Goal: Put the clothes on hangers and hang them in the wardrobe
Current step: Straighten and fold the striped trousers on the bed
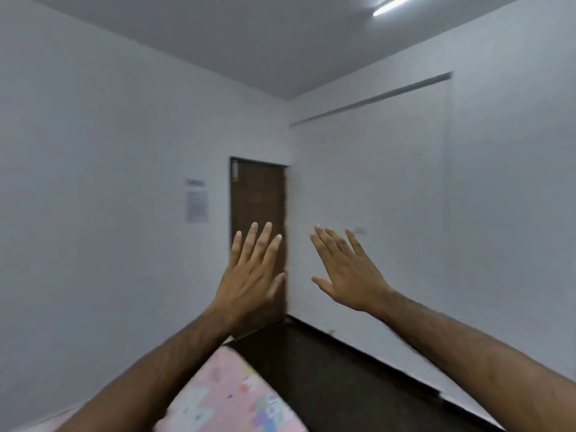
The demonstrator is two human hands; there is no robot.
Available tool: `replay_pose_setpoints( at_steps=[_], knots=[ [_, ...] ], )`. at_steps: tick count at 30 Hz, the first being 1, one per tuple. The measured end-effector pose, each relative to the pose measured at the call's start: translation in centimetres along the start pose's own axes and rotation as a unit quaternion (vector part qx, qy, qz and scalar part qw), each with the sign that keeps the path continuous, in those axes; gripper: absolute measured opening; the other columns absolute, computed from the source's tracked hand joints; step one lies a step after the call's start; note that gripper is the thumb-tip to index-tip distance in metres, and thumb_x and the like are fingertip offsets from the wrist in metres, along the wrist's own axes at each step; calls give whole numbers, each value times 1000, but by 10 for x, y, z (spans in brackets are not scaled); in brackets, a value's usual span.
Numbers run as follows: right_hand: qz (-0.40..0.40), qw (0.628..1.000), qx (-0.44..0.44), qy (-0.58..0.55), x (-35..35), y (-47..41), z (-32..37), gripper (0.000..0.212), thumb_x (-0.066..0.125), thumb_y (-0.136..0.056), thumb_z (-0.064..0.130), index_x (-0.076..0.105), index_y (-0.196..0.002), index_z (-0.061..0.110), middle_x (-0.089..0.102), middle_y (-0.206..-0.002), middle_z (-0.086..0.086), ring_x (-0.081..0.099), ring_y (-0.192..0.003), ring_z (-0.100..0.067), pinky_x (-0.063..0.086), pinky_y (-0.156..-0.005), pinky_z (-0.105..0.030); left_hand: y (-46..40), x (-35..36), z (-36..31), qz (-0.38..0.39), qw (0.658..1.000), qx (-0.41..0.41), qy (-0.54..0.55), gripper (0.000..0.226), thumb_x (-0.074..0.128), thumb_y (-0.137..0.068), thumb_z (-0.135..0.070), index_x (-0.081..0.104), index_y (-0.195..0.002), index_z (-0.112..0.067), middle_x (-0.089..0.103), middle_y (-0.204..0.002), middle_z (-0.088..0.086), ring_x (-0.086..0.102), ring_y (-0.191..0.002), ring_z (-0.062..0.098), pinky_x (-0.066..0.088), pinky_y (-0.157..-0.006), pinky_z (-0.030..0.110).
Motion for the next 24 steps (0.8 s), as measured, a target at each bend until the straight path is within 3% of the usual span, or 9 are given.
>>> replay_pose_setpoints(
  at_steps=[3, 5, 7, 10, 15, 24],
  knots=[
    [-12, 997, -48, -67, 46, -59, 98, 84, 33, -93, 59, 26, -159, 8, 25, -166, -12, 28, -152, -29, 17, -122, -57, 63, 32, 96, 63, 994, -55, -67, 73, 27, -96, -54, 32, -155, -11, 17, -166, 15, 11, -153, 36, 9, -121, 57],
    [-22, 991, -82, -102, 77, -89, 163, 85, 46, -92, 58, 27, -159, 8, 26, -166, -11, 29, -152, -28, 15, -122, -57, 104, 47, 156, 107, 984, -86, -115, 73, 23, -98, -53, 28, -156, -10, 12, -166, 16, 8, -154, 37, 4, -121, 57],
    [-22, 984, -114, -136, 106, -112, 223, 88, 54, -92, 57, 25, -159, 7, 24, -166, -12, 29, -151, -29, 17, -122, -58, 144, 59, 205, 149, 971, -109, -152, 72, 25, -101, -52, 21, -158, -9, 5, -167, 15, 2, -154, 37, 0, -123, 57],
    [1, 970, -153, -187, 153, -134, 305, 87, 47, -97, 58, 17, -161, 7, 16, -168, -12, 23, -154, -30, 15, -123, -59, 200, 78, 265, 207, 951, -134, -185, 72, 37, -101, -50, 21, -158, -9, 5, -167, 15, 2, -154, 37, 2, -123, 58],
    [72, 942, -191, -265, 229, -152, 417, 84, 38, -102, 57, 5, -162, 9, 3, -170, -9, 11, -156, -28, 2, -125, -57, 281, 116, 340, 288, 915, -174, -221, 70, 50, -98, -48, 34, -154, -7, 20, -164, 16, 17, -152, 38, 12, -121, 60],
    [190, 908, -205, -314, 338, -160, 553, 80, 41, -103, 53, 7, -162, 13, 5, -170, -8, 11, -156, -27, 5, -125, -57, 382, 206, 428, 373, 889, -191, -186, 66, 56, -95, -46, 44, -148, -9, 34, -159, 15, 31, -147, 39, 24, -117, 62]
  ],
)
Point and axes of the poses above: each hand's wrist, its own y-axis away from the middle knuckle, its own x-axis out of the palm, z = x × y, the point moved 9 cm from there along -y, towards the middle knuckle
